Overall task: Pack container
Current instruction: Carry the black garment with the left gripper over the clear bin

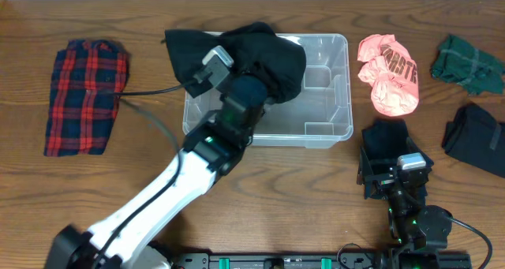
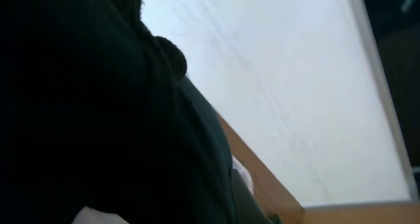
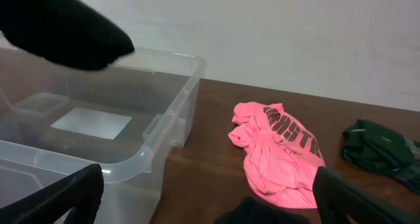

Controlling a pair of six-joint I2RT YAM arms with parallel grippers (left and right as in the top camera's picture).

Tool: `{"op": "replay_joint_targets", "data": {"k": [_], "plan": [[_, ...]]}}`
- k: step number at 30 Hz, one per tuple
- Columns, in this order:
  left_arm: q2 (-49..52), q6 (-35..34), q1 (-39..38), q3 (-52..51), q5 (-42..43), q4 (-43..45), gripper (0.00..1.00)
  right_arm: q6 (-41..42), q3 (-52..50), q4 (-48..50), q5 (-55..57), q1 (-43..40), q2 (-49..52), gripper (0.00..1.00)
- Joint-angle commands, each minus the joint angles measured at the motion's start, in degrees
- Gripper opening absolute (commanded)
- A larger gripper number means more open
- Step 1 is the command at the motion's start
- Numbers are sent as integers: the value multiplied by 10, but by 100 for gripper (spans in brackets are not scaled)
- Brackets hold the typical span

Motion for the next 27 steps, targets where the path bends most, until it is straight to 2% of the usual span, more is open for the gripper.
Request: {"op": "replay_joint_targets", "data": {"k": [1,10,18,19,20,25,27], "plan": [[12,-24,-6,10,-41,38,6,-7,-2,-1,1,-5,-3,99],[61,-62,-30,10,-41,107,6,-7,-2,-1,1,-5,-3,99],[74,-92,-38,10,-41,114,6,-7,-2,-1,1,-5,-3,99],[74,-92,-38,10,-41,117,9,-7,-2,-1,1,-5,-3,99],[74,-92,-38,10,-41,119,17,-7,-2,-1,1,-5,-3,99],[74,-92,-39,10,-41,122,79,-7,-2,-1,1,-5,-3,99],[74,-92,-39,10,-39,122,89,-7,-2,-1,1,-5,-3,99]]}}
